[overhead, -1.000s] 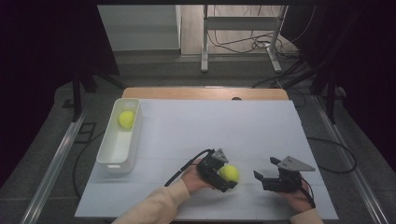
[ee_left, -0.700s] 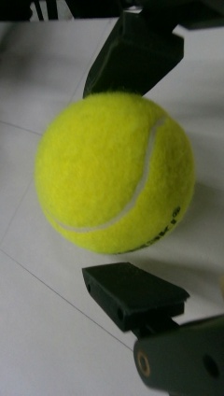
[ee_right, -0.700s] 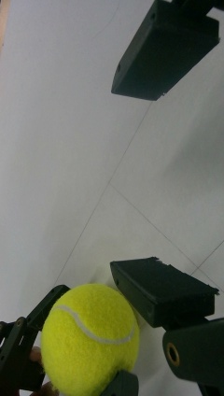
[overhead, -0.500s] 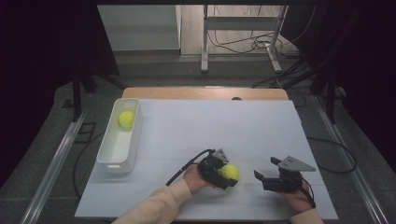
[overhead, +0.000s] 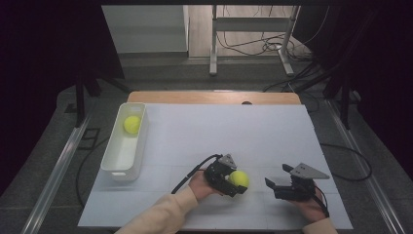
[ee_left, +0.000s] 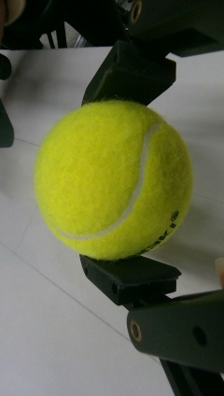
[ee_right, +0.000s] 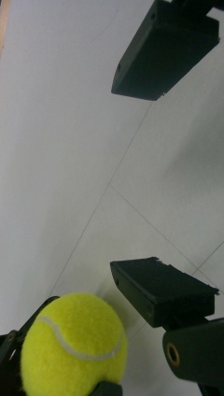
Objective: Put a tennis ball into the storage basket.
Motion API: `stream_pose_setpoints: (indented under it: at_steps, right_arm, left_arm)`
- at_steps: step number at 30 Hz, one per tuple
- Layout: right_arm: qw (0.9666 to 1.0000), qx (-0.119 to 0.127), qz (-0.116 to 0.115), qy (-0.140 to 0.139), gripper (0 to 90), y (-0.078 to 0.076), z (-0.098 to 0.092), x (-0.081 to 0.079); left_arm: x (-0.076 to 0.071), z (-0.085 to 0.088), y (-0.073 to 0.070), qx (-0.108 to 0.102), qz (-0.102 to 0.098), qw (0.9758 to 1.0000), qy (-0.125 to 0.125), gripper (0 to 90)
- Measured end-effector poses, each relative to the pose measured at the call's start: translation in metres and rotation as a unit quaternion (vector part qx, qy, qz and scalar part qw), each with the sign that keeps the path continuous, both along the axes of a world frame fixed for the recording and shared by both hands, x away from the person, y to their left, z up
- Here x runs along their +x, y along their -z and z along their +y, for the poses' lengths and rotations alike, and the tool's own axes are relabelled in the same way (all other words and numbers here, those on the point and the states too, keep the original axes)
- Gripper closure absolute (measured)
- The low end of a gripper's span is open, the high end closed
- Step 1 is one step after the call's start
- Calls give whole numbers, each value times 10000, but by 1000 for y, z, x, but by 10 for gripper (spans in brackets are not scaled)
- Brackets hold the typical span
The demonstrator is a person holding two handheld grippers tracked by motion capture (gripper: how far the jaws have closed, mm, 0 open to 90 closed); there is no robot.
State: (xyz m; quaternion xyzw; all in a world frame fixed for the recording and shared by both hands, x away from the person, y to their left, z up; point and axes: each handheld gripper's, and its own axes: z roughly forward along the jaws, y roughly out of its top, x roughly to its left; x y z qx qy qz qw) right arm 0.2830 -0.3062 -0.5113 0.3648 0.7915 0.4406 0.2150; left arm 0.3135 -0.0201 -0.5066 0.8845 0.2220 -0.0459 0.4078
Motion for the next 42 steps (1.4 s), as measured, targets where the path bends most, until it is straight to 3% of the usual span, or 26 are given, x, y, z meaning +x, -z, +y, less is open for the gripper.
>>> stream_pose_setpoints:
  at_steps: [20, 42]
  right_arm:
    - [10000, -7, -5, -7, 138, 0, 0, 0]
    - [10000, -37, -8, -35, 138, 0, 1, 0]
  left_arm:
    - [-1, 17, -17, -266, -97, 9995, -153, 270]
    - [-1, 47, -38, -563, -300, 9966, -518, 269]
